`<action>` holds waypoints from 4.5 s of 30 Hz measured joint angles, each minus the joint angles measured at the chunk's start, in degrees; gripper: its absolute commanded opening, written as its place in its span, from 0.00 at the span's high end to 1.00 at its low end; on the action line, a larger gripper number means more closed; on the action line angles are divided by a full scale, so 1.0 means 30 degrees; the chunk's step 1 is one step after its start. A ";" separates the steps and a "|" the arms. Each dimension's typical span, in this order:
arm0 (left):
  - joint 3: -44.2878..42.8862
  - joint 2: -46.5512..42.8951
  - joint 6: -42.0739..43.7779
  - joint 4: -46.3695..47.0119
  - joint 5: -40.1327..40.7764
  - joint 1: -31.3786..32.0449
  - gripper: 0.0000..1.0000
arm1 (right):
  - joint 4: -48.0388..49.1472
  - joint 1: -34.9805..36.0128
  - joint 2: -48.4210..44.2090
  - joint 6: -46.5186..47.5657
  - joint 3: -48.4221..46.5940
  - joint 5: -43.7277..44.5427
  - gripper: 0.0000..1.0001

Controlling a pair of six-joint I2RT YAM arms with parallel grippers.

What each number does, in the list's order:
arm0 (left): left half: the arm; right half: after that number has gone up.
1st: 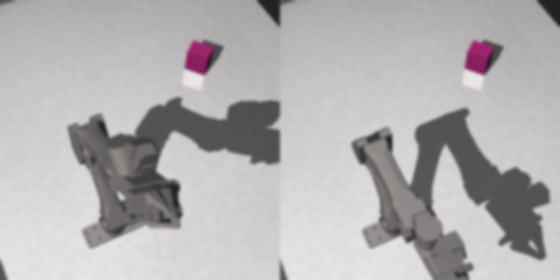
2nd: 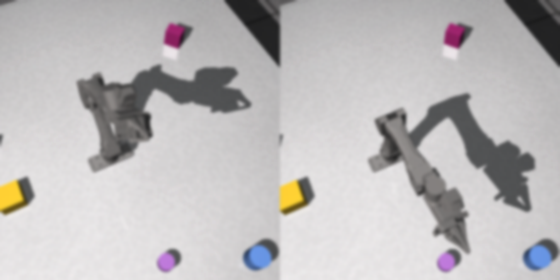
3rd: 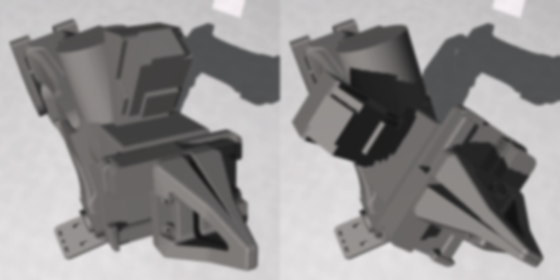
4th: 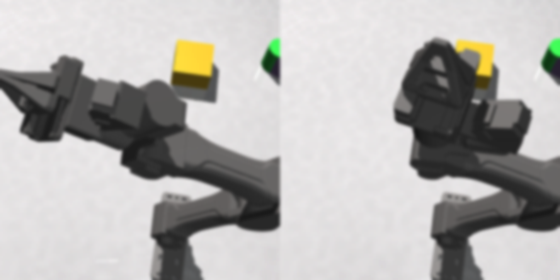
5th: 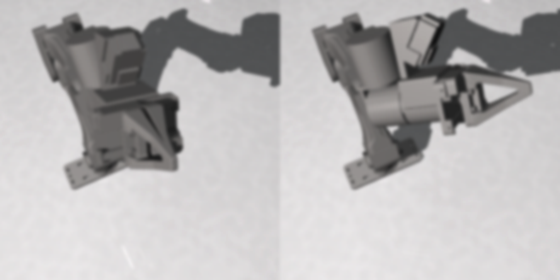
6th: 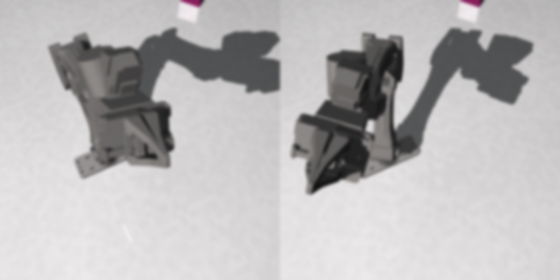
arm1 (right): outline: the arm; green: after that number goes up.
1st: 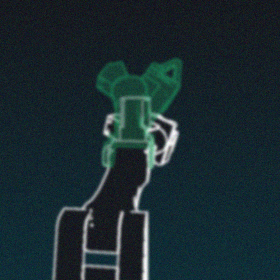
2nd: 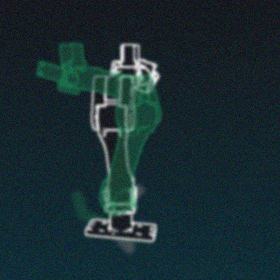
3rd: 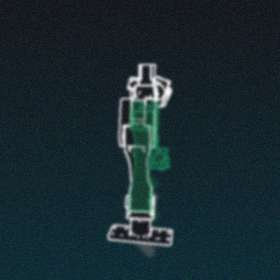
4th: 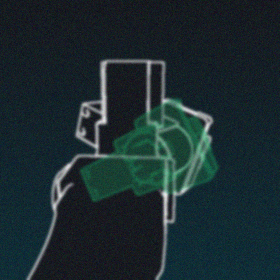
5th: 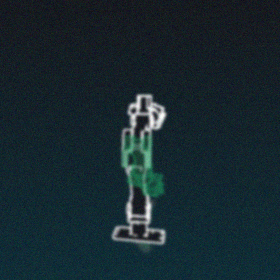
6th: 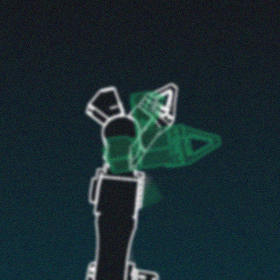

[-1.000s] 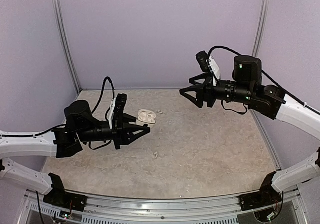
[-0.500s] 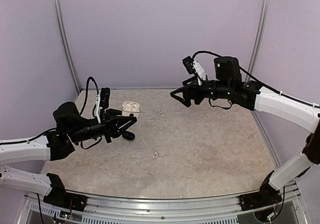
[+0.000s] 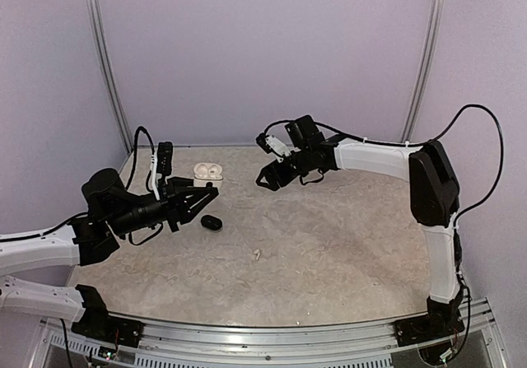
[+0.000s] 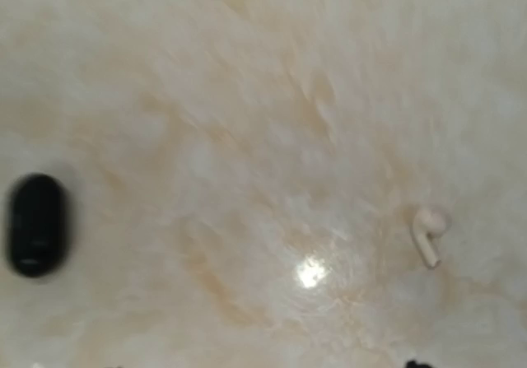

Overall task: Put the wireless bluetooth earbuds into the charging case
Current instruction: Move the left earbud to the center of the board.

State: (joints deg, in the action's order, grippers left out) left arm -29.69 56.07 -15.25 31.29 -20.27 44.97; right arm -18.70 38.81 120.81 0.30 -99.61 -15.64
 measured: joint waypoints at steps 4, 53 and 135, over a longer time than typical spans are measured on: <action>0.0080 -0.0153 0.0000 -0.0015 0.0015 -0.0015 1.00 | -0.0670 -0.0321 0.2769 -0.0350 -0.2331 -0.0022 0.34; 0.0525 -0.0852 0.0007 -0.0138 0.0408 -0.0109 1.00 | -0.1654 -0.0743 1.0637 0.0270 -1.0637 0.2047 0.88; 0.0597 -0.0175 0.0605 0.0423 -0.0007 0.0364 1.00 | -1.1948 0.5515 -0.1996 -0.0765 0.6222 0.4896 0.76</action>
State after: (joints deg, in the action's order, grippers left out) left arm -27.90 55.55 -13.43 32.56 -20.29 46.06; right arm -54.54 55.35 114.83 -2.00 -80.95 -0.95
